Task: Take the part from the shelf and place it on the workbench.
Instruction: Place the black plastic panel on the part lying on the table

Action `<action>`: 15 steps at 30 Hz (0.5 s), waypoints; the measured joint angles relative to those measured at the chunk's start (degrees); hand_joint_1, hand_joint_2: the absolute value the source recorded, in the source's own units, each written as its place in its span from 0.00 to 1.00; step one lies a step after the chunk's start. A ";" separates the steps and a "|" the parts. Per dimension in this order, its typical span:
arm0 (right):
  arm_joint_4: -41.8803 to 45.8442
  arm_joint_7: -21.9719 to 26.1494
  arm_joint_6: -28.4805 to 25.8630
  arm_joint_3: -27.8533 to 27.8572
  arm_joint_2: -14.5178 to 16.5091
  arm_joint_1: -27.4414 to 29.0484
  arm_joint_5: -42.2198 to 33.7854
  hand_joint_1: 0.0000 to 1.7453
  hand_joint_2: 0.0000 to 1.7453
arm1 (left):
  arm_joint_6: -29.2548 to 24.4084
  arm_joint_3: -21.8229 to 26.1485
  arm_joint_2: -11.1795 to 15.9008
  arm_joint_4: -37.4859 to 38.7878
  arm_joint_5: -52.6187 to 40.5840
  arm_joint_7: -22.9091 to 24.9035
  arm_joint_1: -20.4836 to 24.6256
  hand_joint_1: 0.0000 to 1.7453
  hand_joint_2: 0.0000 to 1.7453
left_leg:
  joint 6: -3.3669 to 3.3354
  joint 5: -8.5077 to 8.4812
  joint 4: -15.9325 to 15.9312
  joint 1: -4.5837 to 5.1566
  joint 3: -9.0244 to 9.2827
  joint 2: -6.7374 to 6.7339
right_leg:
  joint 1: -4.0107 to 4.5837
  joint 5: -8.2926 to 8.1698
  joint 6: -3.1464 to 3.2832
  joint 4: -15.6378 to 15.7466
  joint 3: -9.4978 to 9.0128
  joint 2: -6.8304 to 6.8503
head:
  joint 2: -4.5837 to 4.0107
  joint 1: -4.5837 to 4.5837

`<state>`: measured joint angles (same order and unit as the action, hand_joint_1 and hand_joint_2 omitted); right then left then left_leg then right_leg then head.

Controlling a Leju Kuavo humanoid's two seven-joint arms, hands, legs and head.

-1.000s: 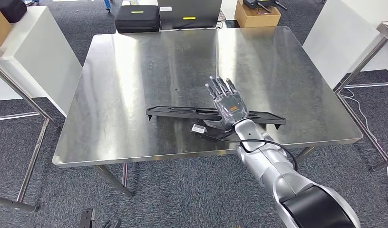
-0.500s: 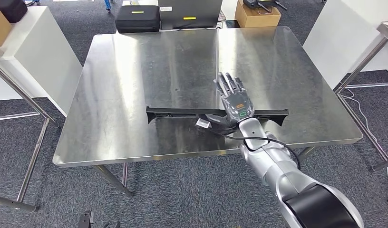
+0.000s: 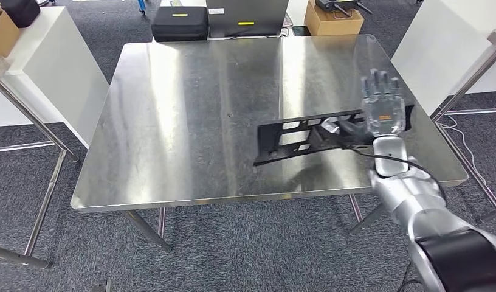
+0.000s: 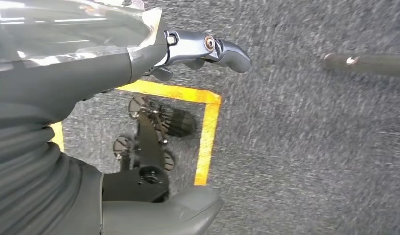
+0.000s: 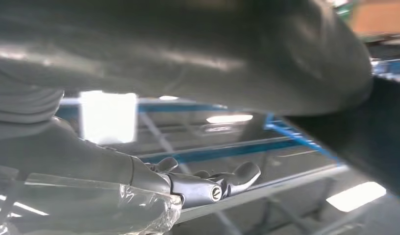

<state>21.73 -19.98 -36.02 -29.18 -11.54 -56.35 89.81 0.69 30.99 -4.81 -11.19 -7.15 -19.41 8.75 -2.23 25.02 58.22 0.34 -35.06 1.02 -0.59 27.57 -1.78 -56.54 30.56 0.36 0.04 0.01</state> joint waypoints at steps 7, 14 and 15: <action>0.00 3.61 -0.23 6.74 -7.71 -0.60 -0.14 0.00 0.00 | 0.44 0.52 0.54 0.02 -0.37 -0.02 -0.49 0.00 1.00 | -0.03 0.01 0.00 0.10 -0.11 -0.13 | 0.01 -0.02 -0.02 0.00 0.05 -0.14 | 0.00 0.00; -0.01 4.89 -0.36 9.18 -9.03 0.43 -0.55 0.00 0.00 | 0.81 0.65 0.72 0.02 -0.52 -0.13 -0.47 0.00 1.00 | -0.02 0.00 0.00 0.03 -0.09 -0.19 | 0.02 -0.02 -0.01 0.00 0.12 -0.20 | 0.00 -0.01; -0.01 5.17 -0.38 9.42 -9.06 0.56 -0.67 0.00 0.00 | 0.85 0.66 0.76 0.02 -0.52 -0.22 -0.46 0.00 1.00 | -0.02 0.00 -0.01 0.02 -0.09 -0.21 | 0.03 -0.02 -0.01 0.00 0.12 -0.21 | 0.00 -0.02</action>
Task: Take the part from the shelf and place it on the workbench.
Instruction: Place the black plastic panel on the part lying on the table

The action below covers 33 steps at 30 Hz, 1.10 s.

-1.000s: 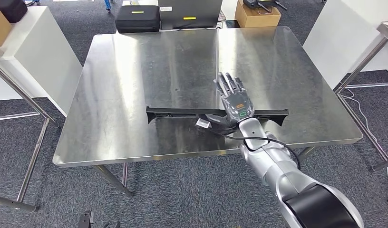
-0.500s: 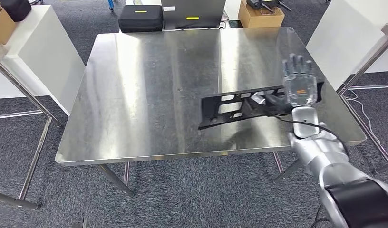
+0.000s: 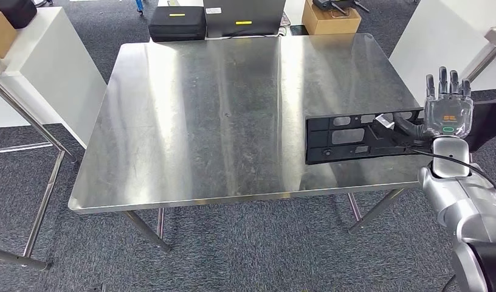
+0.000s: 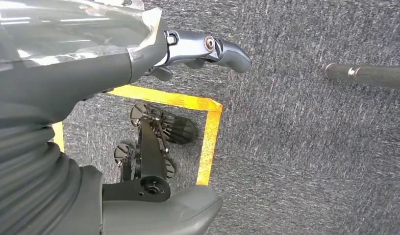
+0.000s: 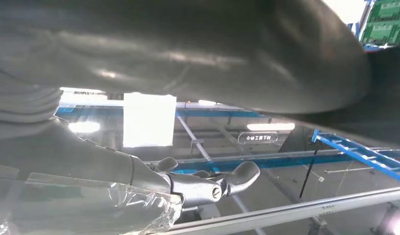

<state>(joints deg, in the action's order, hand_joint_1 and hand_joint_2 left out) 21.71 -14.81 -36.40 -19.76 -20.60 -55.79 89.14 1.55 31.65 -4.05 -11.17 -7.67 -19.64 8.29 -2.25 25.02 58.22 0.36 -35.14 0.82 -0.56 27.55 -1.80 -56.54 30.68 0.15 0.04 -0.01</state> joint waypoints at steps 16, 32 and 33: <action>-0.10 2.19 -0.04 1.33 1.30 1.33 0.50 0.00 0.00 | 0.20 0.16 0.56 -0.02 -0.02 -0.44 0.59 0.00 1.00 | 0.00 0.00 -0.01 -0.02 -0.02 -0.02 | 0.00 0.00 0.00 0.00 -0.02 -0.01 | 0.00 0.01; 0.68 3.10 -0.05 -2.78 9.28 1.87 0.95 0.00 0.00 | -0.22 0.15 0.65 -0.01 -0.57 0.55 2.01 0.00 1.00 | 0.01 -0.01 -0.02 -0.07 -0.02 -0.11 | 0.04 0.01 0.01 -0.02 -0.01 -0.06 | 0.00 0.01; 0.79 3.23 -0.05 -3.07 9.67 1.87 0.95 0.00 0.00 | -0.24 0.15 0.66 0.00 -0.58 0.57 2.02 0.00 1.00 | 0.01 -0.01 -0.02 -0.06 -0.03 -0.14 | 0.06 0.01 0.01 -0.03 -0.02 -0.07 | 0.00 0.01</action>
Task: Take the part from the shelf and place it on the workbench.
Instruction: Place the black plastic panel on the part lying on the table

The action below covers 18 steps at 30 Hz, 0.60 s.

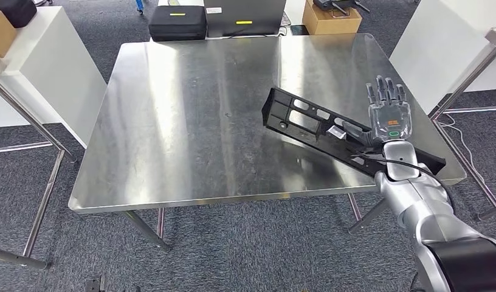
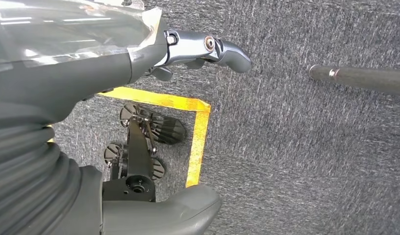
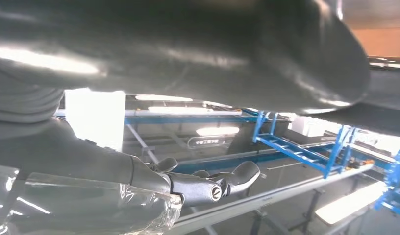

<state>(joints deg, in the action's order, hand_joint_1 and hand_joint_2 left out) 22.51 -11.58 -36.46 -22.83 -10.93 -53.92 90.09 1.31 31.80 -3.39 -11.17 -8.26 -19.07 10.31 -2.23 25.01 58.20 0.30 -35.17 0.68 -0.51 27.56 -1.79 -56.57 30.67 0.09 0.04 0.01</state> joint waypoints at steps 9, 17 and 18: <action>0.79 0.28 -0.02 -5.80 6.75 -0.19 0.00 0.00 0.00 | -0.40 0.00 -0.08 0.01 -0.20 0.86 1.14 0.00 1.00 | 0.00 -0.01 -0.01 0.01 0.00 -0.15 | 0.17 -0.01 0.00 -0.01 -0.01 -0.09 | 0.00 0.01; 0.92 -0.19 -0.02 -9.65 11.42 -0.78 -0.02 0.00 0.00 | -0.69 0.03 -0.47 0.01 -0.16 1.06 1.51 0.00 1.00 | 0.00 -0.01 -0.01 -0.02 -0.02 -0.05 | 0.16 0.00 0.01 -0.01 0.00 -0.07 | 0.00 0.00; 0.92 -0.19 -0.02 -9.81 11.59 -0.85 -0.04 0.00 0.00 | -0.69 0.04 -0.48 0.01 -0.14 1.06 1.51 0.00 1.00 | 0.00 -0.01 -0.01 -0.01 -0.03 -0.06 | 0.17 0.00 0.01 -0.01 0.00 -0.07 | 0.00 0.00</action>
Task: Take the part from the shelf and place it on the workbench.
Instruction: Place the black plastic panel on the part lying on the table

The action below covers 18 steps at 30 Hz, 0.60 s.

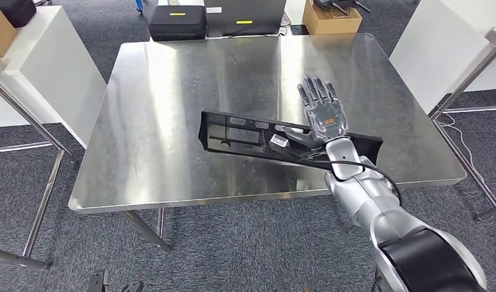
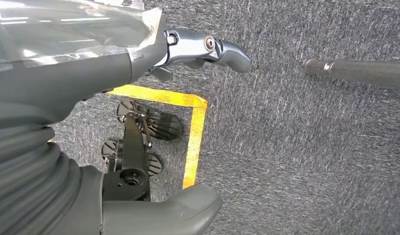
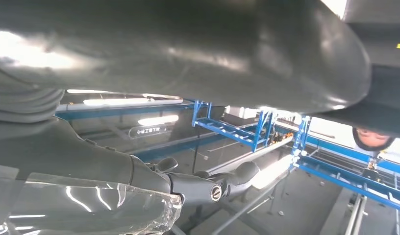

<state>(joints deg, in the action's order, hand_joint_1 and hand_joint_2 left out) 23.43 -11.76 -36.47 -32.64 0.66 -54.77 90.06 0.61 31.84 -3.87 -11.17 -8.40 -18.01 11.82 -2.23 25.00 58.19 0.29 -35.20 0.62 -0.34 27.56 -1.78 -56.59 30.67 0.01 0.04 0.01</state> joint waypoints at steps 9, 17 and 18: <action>0.00 -0.05 0.00 -0.33 0.31 -0.08 -0.05 0.00 0.00 | 0.84 0.11 -0.17 0.00 0.44 -0.34 -0.09 0.00 0.00 | 0.00 0.00 0.00 0.07 0.00 -0.03 | -0.01 -0.01 -0.01 0.00 -0.01 -0.01 | 0.00 0.02; 0.00 -0.90 0.00 -0.52 0.36 -0.09 -0.04 0.00 0.00 | 2.12 0.60 -0.36 0.00 0.62 -1.88 -0.37 0.00 0.00 | 0.00 0.00 0.00 0.05 0.00 -0.03 | -0.01 0.00 0.00 0.00 0.01 0.00 | 0.00 0.01; 0.00 -0.93 0.01 -0.58 0.40 -0.09 -0.04 0.00 0.00 | 2.25 0.70 -0.38 0.00 0.64 -2.02 -0.42 0.00 0.00 | 0.00 0.00 0.00 0.04 0.00 -0.04 | -0.01 0.00 0.00 0.00 0.01 0.00 | 0.00 0.01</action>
<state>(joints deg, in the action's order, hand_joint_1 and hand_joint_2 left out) 23.43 -12.69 -36.47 -33.23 1.05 -54.87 90.01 2.86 32.54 -4.25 -11.17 -7.76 -20.03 11.40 -2.23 25.00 58.20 0.33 -35.20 0.58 -0.35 27.56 -1.78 -56.58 30.67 0.01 0.04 0.02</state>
